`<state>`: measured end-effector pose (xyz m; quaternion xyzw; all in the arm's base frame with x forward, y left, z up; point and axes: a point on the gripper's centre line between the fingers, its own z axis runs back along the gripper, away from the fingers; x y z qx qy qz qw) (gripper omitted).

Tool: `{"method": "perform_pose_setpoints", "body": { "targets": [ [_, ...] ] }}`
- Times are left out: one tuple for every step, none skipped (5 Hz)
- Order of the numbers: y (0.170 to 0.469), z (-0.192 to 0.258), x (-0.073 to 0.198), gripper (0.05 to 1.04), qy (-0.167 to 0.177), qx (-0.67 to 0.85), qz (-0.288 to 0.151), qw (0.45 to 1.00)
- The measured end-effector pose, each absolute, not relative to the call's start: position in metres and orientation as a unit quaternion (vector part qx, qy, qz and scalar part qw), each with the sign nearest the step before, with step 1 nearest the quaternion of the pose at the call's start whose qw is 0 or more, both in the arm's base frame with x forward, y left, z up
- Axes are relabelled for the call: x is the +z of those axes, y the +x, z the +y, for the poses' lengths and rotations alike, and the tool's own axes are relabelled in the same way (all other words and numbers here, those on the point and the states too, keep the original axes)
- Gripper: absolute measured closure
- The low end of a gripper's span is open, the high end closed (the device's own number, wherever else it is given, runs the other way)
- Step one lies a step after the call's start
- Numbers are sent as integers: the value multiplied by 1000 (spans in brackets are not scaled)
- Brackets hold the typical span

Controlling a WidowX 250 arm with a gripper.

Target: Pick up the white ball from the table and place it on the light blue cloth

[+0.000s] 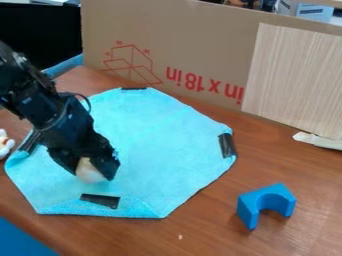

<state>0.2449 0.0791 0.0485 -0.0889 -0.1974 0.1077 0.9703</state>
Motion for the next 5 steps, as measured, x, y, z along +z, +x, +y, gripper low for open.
{"method": "perform_pose_setpoints", "body": {
  "targets": [
    [243,74,49,201,-104,100,-189,971],
    [243,74,52,78,-115,98,-187,971],
    [246,76,61,83,-128,77,-186,971],
    [246,80,74,83,-146,55,-183,971],
    [246,83,96,83,-160,30,-180,970]
  ]
}}
